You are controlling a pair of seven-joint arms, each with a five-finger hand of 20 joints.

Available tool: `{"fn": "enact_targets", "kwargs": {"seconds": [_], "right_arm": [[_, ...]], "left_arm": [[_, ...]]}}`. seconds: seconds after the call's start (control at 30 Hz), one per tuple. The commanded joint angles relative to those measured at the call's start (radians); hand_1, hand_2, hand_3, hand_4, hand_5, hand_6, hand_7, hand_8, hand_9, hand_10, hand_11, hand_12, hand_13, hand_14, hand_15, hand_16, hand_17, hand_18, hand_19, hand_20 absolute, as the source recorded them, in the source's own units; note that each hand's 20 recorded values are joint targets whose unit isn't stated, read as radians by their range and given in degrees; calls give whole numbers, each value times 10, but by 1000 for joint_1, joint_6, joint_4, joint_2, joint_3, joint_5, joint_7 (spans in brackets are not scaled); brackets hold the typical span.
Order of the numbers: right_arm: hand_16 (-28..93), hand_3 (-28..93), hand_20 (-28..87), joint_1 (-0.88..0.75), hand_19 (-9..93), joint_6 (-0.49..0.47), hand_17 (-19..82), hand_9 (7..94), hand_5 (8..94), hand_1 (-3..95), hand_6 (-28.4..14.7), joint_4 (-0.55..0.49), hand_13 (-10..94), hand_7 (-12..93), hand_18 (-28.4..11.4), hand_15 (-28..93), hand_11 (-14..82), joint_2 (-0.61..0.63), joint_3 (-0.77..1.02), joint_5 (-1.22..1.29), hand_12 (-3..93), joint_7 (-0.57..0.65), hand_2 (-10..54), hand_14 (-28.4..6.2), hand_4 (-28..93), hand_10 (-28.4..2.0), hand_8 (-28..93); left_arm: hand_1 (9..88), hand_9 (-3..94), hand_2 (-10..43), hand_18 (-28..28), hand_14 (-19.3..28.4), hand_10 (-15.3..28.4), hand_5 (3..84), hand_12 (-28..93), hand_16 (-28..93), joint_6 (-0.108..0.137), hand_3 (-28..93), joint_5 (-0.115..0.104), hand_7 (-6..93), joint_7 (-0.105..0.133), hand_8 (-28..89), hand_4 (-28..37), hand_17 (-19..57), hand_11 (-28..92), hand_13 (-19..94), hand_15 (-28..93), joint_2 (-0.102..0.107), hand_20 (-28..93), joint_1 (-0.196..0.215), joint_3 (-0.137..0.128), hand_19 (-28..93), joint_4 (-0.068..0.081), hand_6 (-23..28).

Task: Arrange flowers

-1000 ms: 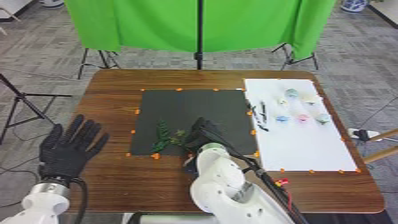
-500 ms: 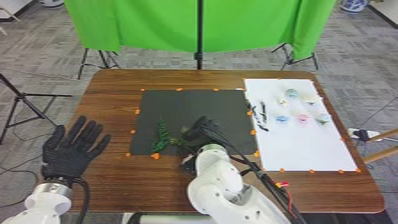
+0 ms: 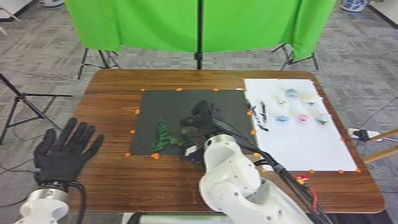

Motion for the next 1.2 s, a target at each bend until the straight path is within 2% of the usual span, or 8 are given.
{"fn": "enact_targets", "kwargs": {"seconds": [0.03, 0.13, 0.3, 0.6, 0.7, 0.73, 0.83, 1.2], "right_arm": [[348, 703, 367, -110, 912, -192, 371, 623, 632, 423, -78, -136, 577, 293, -255, 700, 374, 142, 99, 116, 286, -167, -60, -190, -203, -219, 66], [326, 687, 367, -152, 889, -346, 347, 612, 636, 431, -70, -185, 567, 320, -253, 664, 308, 176, 135, 97, 259, -182, -58, -189, -203, -220, 128], [294, 686, 380, -196, 867, -424, 317, 573, 655, 407, -64, -224, 526, 317, -258, 649, 195, 223, 161, 69, 214, -168, -34, -200, -198, -240, 122], [314, 670, 403, -180, 884, -432, 337, 626, 666, 456, -66, -125, 561, 280, -262, 679, 308, 180, 71, -142, 264, -157, -92, -191, -230, -211, 135], [325, 631, 403, -192, 888, -462, 343, 634, 668, 536, -59, -109, 571, 297, -262, 683, 346, 158, 75, -172, 280, -166, -95, -183, -246, -199, 170], [346, 636, 404, -195, 887, -455, 343, 641, 669, 555, -56, -105, 573, 302, -261, 675, 324, 156, 68, -185, 318, -167, -95, -179, -254, -192, 170], [444, 650, 409, -203, 885, -425, 348, 693, 678, 614, -41, -84, 580, 324, -256, 634, 211, 141, 59, -201, 461, -165, -95, -140, -275, -161, 164], [475, 639, 414, -167, 893, -371, 367, 731, 704, 634, -25, -36, 616, 366, -252, 625, 223, 109, 9, -244, 511, -169, -95, -123, -281, -145, 175]], "left_arm": [[279, 396, 144, 155, 152, 154, 417, 121, -50, -23, 738, -4, 185, 19, -112, -283, -50, 237, 321, 389, -32, 186, 50, -17, 377, -7, 60], [279, 396, 144, 156, 153, 154, 417, 121, -47, -25, 738, 1, 186, 18, -112, -283, -50, 237, 323, 397, -30, 191, 54, -18, 385, -8, 60], [279, 395, 145, 157, 152, 154, 417, 121, -47, -25, 736, 3, 186, 23, -112, -283, -50, 237, 323, 397, -29, 193, 54, -22, 386, -8, 61], [285, 394, 135, 157, 152, 153, 417, 123, -47, -15, 736, -5, 187, 10, -111, -283, -50, 240, 321, 399, -29, 193, 39, -6, 386, -2, 63], [297, 393, 125, 157, 152, 153, 418, 123, -47, -22, 734, 45, 188, 0, -111, -283, -50, 242, 321, 400, -34, 193, 42, -17, 386, 8, 64], [311, 393, 115, 156, 152, 153, 417, 123, -47, -2, 734, 65, 189, 5, -111, -282, -50, 243, 321, 401, -35, 193, 45, -22, 386, 3, 64], [334, 392, 101, 155, 148, 151, 417, 123, -48, -22, 736, 43, 190, 12, -111, -282, -50, 245, 321, 403, -37, 193, 51, -37, 386, 2, 64], [331, 390, 98, 154, 149, 150, 416, 120, -50, -26, 734, 19, 191, 3, -113, -283, -50, 249, 319, 405, -38, 192, 50, -33, 387, 5, 63]]}}
